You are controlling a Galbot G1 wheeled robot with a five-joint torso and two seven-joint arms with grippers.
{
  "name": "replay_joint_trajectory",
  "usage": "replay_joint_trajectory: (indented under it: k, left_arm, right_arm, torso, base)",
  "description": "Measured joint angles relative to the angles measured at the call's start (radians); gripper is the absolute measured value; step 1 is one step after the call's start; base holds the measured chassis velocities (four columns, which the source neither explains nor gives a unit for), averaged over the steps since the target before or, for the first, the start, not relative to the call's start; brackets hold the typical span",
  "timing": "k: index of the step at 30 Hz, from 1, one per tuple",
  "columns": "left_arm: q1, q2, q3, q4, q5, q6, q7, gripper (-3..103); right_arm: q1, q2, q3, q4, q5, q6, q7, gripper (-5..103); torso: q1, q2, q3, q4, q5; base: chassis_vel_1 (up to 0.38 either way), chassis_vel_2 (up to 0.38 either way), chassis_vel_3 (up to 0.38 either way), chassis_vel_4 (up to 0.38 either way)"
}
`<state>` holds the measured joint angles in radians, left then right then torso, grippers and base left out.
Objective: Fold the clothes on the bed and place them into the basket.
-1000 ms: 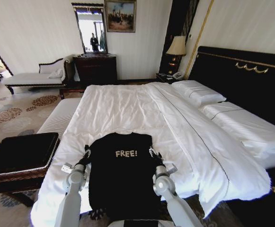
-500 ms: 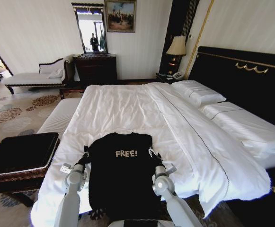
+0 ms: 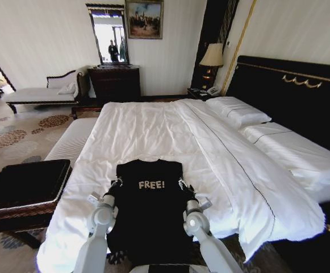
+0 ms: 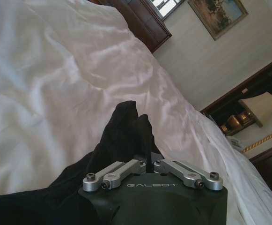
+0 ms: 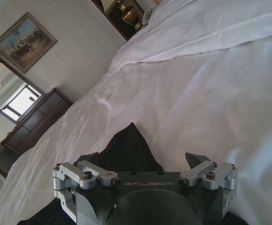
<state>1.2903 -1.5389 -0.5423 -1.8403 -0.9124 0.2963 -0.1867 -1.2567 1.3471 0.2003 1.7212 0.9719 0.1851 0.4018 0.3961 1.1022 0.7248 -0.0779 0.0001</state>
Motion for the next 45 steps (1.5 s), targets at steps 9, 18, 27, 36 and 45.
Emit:
replay_joint_trajectory:
  k: [9,18,27,36,45]
  left_arm:
    - [0.01,-0.012,0.048,0.013,0.03,0.008,-0.004,21]
    - [0.121,0.02,0.057,-0.123,-0.003,0.057,0.071,54]
    - [0.046,0.012,0.016,-0.028,-0.016,0.034,0.047,81]
    - [0.082,0.027,0.04,0.006,0.096,0.066,0.02,100]
    - [0.211,0.096,0.004,-0.113,0.17,0.062,0.012,100]
  right_arm:
    - [-0.012,-0.003,0.015,-0.002,0.0,0.0,0.0,100]
    - [-0.005,0.003,0.009,-0.019,0.0,0.0,-0.001,100]
    - [-0.001,0.008,-0.001,-0.021,-0.001,0.0,0.002,100]
    - [-0.013,-0.001,0.016,-0.016,0.0,0.0,0.004,100]
    - [-0.014,0.001,0.019,-0.015,0.0,0.0,0.007,100]
  torso:
    - [0.0,0.0,0.0,0.0,-0.0002]
    - [0.0,0.0,0.0,0.0001,-0.0002]
    - [0.0,0.0,0.0,-0.0001,-0.0002]
    - [0.0,0.0,0.0,-0.0001,-0.0003]
    - [0.0,0.0,0.0,0.0001,-0.0002]
  base:
    - [0.0,0.0,0.0,0.0]
    - [0.0,0.0,0.0,0.0]
    - [0.0,0.0,0.0,0.0]
    - [0.0,0.0,0.0,0.0]
    - [0.0,0.0,0.0,0.0]
